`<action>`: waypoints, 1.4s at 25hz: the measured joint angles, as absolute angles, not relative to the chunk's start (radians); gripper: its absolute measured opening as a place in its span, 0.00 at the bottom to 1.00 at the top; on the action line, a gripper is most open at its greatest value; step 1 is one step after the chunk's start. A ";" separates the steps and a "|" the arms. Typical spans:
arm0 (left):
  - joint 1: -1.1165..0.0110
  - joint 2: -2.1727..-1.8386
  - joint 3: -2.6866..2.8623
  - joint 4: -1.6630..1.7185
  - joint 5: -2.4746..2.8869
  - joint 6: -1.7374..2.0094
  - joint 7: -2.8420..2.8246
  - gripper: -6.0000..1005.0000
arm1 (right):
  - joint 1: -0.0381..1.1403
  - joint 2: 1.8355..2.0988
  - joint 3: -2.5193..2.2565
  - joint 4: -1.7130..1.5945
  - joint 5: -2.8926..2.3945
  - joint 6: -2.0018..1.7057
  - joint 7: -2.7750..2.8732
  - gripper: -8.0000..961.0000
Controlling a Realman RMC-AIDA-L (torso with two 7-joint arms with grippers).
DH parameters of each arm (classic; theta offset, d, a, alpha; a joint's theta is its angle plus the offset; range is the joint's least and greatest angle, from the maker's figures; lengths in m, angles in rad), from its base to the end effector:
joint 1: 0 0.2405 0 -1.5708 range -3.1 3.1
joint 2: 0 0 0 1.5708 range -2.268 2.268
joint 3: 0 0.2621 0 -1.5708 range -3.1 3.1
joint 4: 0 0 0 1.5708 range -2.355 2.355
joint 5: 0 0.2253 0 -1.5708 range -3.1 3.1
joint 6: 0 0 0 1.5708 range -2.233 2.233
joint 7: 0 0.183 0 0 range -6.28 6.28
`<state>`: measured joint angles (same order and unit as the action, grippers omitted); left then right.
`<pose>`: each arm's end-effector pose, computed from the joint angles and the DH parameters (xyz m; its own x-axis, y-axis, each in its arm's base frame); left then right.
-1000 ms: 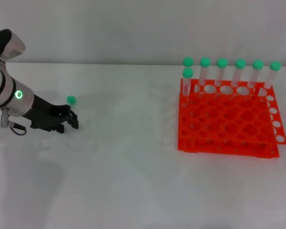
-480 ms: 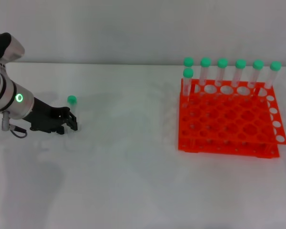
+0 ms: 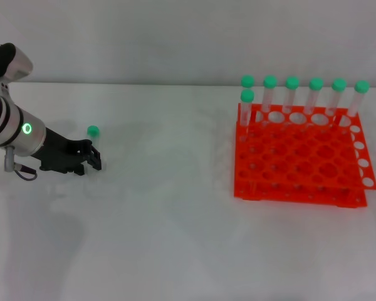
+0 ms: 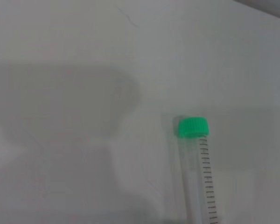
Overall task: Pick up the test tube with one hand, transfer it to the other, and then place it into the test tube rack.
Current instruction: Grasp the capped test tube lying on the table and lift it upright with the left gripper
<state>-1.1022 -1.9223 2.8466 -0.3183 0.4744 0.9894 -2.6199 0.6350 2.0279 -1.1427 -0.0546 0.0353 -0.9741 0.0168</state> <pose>-0.3058 0.4736 -0.0145 0.0999 0.9368 0.3354 0.9064 0.0533 -0.4190 0.3569 0.4511 0.0512 0.7998 0.0263 -0.5997 -0.5979 0.1242 -0.7919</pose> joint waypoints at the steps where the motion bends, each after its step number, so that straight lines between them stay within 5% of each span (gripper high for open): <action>1: -1.102 -1.922 2.847 -0.318 0.475 0.989 -2.620 0.41 | 0.635 2.028 -1.143 -0.055 0.035 -0.974 0.017 0.81; 35: -1.098 -1.930 2.848 -0.330 0.220 0.940 -2.322 0.21 | 0.626 2.025 -1.136 -0.057 0.043 -0.976 0.047 0.79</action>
<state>-1.0980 -1.9298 2.8476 -0.3302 0.2198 0.9395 -2.3224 0.6259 2.0254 -1.1362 -0.0572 0.0430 -0.9757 0.0469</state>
